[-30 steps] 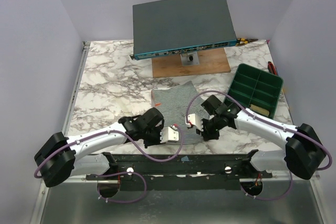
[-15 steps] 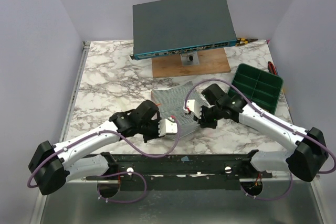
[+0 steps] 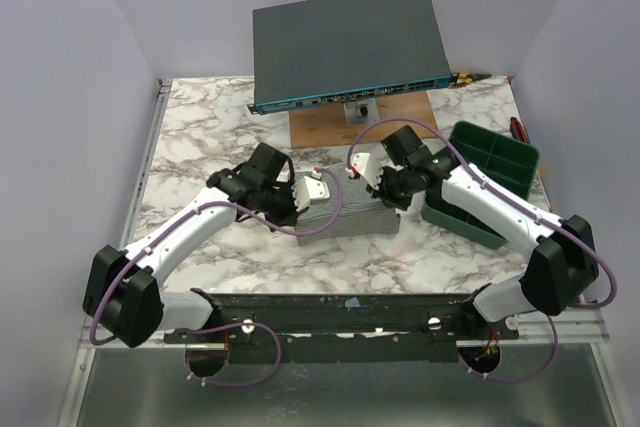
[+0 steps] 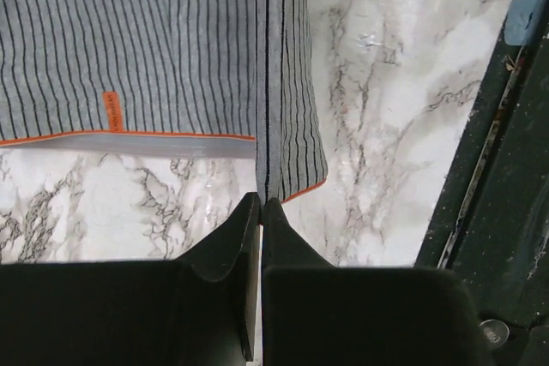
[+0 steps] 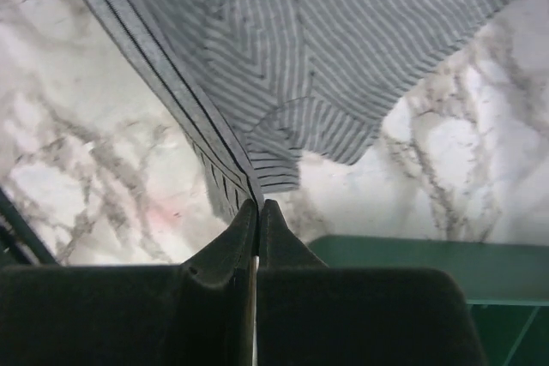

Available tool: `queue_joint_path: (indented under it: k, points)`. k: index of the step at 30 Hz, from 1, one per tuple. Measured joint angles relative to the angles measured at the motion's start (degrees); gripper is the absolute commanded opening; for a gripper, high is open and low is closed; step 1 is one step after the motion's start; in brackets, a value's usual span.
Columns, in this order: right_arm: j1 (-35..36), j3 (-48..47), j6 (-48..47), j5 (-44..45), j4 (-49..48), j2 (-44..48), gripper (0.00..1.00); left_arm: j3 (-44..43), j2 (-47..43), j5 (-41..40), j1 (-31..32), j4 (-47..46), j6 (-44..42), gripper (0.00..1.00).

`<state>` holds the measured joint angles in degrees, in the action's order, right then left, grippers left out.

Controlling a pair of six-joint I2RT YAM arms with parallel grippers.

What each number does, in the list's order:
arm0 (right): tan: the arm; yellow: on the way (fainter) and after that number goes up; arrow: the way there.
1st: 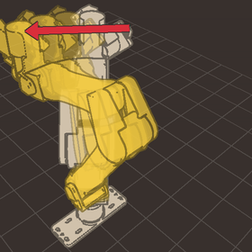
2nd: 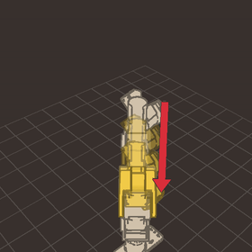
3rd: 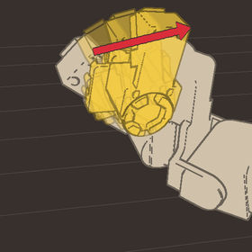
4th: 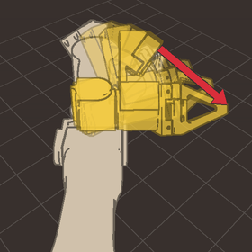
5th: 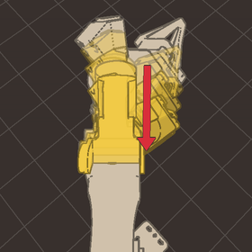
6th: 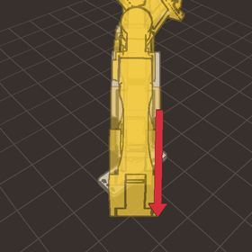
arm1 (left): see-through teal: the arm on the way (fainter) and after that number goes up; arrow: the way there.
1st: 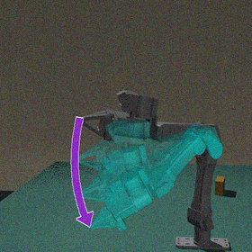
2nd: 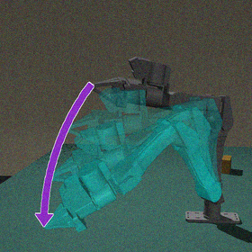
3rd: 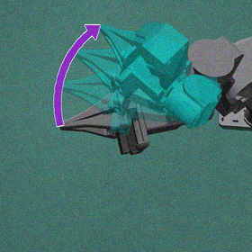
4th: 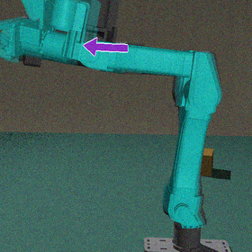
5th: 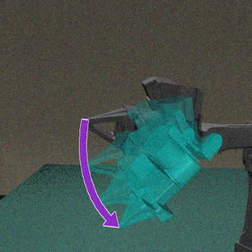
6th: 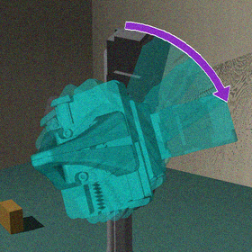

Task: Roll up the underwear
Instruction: Fold the underwear at the center of the board.

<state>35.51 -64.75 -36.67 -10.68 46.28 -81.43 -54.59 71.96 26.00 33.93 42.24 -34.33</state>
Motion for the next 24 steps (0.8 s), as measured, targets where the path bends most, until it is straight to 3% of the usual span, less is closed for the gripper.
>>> queue_joint_path:
  k: [9, 15, 24]
  points:
    - [-3.2, -11.6, -2.1, 4.0, -2.8, -13.4, 0.01, -8.6, 10.1, -0.7, -6.6, -0.4, -0.6, 0.00]
    - [-3.8, -17.0, -2.9, 6.7, -5.2, -21.3, 0.01, -11.8, 15.1, -5.6, -8.0, -3.6, 0.8, 0.00]
    - [-4.0, -21.5, -4.4, 10.9, -10.3, -26.1, 0.01, -14.6, 21.0, -14.5, -10.6, -9.9, 2.7, 0.00]
